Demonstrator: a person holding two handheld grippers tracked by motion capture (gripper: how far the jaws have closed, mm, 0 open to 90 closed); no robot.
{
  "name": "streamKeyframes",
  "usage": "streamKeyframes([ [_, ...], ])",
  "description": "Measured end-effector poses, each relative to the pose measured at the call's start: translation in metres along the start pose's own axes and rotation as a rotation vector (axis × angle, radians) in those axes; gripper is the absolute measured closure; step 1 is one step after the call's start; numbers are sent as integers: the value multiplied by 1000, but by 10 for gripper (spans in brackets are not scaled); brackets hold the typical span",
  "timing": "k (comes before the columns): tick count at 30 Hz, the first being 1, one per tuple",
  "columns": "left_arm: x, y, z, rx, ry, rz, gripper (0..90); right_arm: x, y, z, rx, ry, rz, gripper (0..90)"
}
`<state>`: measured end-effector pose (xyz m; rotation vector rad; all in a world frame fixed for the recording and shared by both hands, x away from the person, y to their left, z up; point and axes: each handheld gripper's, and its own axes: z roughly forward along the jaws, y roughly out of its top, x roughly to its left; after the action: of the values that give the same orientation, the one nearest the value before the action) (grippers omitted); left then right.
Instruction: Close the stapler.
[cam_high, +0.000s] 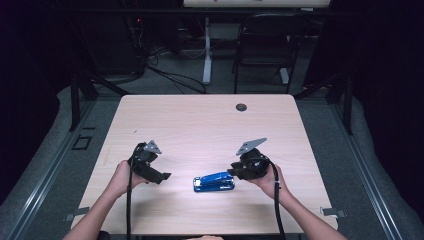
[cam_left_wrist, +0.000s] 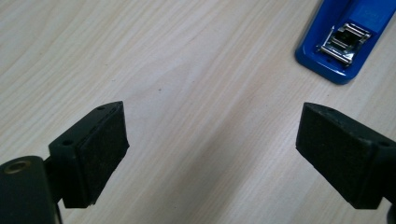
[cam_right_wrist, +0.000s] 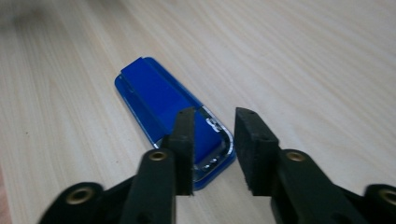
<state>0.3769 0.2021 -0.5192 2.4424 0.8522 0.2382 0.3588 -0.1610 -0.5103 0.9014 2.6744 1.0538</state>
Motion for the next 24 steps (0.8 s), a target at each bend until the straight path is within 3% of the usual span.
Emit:
streamKeyframes([
  [6, 5, -3, 1, -3, 28, -22, 51, -17, -3, -14, 9, -80, 40, 339],
  [8, 8, -4, 0, 5, 18, -29, 36, -23, -6, -17, 14, -101, 47, 276],
  [12, 13, -9, 3, 13, 64, -51, 5, -38, -14, -22, 59, -158, 79, 141],
  [16, 19, -13, 4, 9, 68, -75, 2, -54, -25, -26, 109, -222, 109, 4],
  [18, 22, -14, 5, 9, 77, -77, 1, -62, -31, -30, 140, -230, 139, 0],
  [20, 27, -16, 6, 11, 66, -96, 1, -68, -37, -33, 135, -244, 174, 0],
  [24, 34, -21, 8, 9, 85, -124, 1, -78, -47, -36, 156, -289, 182, 0],
])
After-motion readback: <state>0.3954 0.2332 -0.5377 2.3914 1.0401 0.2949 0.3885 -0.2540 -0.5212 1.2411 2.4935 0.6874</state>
